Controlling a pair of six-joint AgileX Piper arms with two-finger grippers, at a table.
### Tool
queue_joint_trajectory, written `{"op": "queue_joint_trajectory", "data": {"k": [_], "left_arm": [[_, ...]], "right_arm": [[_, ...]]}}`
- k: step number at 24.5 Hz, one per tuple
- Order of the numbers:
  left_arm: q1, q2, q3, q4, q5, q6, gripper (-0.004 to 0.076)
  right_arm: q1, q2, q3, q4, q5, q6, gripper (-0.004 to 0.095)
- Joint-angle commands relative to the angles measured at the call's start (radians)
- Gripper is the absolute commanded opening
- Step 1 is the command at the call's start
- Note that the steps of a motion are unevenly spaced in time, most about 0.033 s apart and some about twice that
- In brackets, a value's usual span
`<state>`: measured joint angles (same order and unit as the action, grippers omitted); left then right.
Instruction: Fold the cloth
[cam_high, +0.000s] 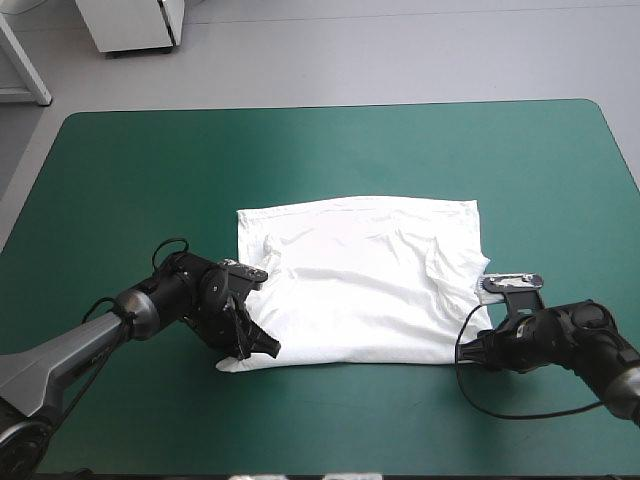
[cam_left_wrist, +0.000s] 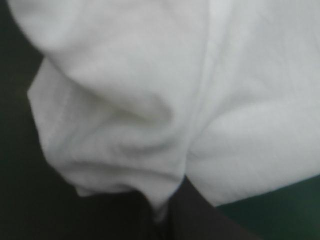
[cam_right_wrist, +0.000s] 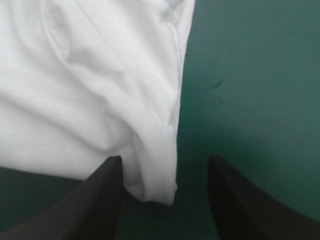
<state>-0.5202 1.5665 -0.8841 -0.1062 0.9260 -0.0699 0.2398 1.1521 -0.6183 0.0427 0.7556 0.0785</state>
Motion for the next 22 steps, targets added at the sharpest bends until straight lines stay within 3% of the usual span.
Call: {"op": "queue_joint_trajectory", "data": {"k": [1, 6, 8, 11, 22], "left_arm": [[-0.016, 0.077, 0.042, -0.058, -0.13, -0.001, -0.001], [-0.016, 0.074, 0.035, -0.058, -0.118, -0.001, -0.001], [-0.016, 0.074, 0.029, -0.058, -0.113, -0.001, -0.001], [-0.016, 0.071, 0.029, -0.058, -0.1, -0.001, -0.001], [-0.016, -0.204, 0.015, 0.001, 0.063, -0.056, -0.001]], "right_arm": [[0.001, 0.066, -0.018, -0.004, -0.049, -0.006, 0.0501], [0.001, 0.131, -0.018, 0.023, -0.069, -0.006, 0.0459], [0.001, 0.136, -0.018, 0.021, -0.071, -0.01, 0.0316], [0.001, 0.136, -0.018, 0.023, -0.089, -0.036, -0.0004], [0.001, 0.014, -0.157, 0.022, 0.106, -0.032, -0.0013]]}}
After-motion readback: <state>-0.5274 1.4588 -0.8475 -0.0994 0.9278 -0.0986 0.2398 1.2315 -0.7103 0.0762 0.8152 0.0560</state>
